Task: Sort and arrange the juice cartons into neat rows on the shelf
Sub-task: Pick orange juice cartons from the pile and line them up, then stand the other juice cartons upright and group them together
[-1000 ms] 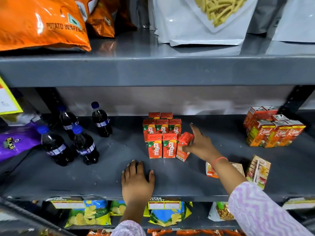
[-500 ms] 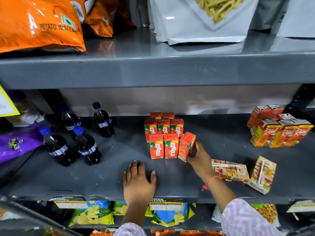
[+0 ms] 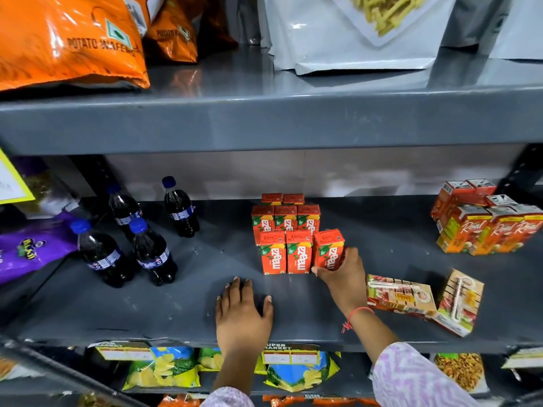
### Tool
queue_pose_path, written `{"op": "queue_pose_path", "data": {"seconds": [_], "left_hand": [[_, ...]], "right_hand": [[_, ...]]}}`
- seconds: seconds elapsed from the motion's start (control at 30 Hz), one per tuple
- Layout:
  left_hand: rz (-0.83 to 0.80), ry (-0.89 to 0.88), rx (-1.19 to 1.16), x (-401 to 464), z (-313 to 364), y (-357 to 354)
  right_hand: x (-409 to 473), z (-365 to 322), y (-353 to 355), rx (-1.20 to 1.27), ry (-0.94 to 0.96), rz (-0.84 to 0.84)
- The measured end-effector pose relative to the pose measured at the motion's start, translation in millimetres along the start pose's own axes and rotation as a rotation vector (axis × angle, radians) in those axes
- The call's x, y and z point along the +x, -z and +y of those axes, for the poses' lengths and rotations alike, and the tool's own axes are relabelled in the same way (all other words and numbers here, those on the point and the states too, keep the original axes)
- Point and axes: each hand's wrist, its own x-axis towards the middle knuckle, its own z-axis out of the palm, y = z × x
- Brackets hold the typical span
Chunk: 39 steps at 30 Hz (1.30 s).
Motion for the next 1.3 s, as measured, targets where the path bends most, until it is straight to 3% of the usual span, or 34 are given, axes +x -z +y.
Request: {"op": "queue_pose_path", "data": {"seconds": [0.47,0.63,0.8,0.93,1.03,1.13,1.3], "left_hand": [[0.034,-0.025,-0.02,1.8,-4.1,-6.0],[0.023,-0.029,-0.023,0.9,-3.7,-5.6],[0.011,-0.035,0.007,-0.6,-2.0,-5.1],[0.022,-0.009,-0.033,-9.5,13.1,-16.9],[-0.028,-0.011,-0.009,-20.2,36.0,-27.2],[-0.068,-0.008,0.025,-32.5,67.7,-39.2],[-0.055,-0.108,0.061,-56.2,133.1,-59.2]], "right_hand": [[-2.6,1.5,0.7,0.03,-0.015,-0.036],[-13.0,-2.7,8.0,0.11,-0.101,-0.028],[-8.9,9.4,63.8,-0.211,0.113,0.015],[7.9,31.2,125.5,-0.75,0.008,-0.245],[11.2,49.4,149.6,-1.007,0.059,-0.329],[14.1,59.7,156.3,-1.001,0.144,-0.36],[24.8,57.8,176.5,-0.755,0.274,-0.323]]}}
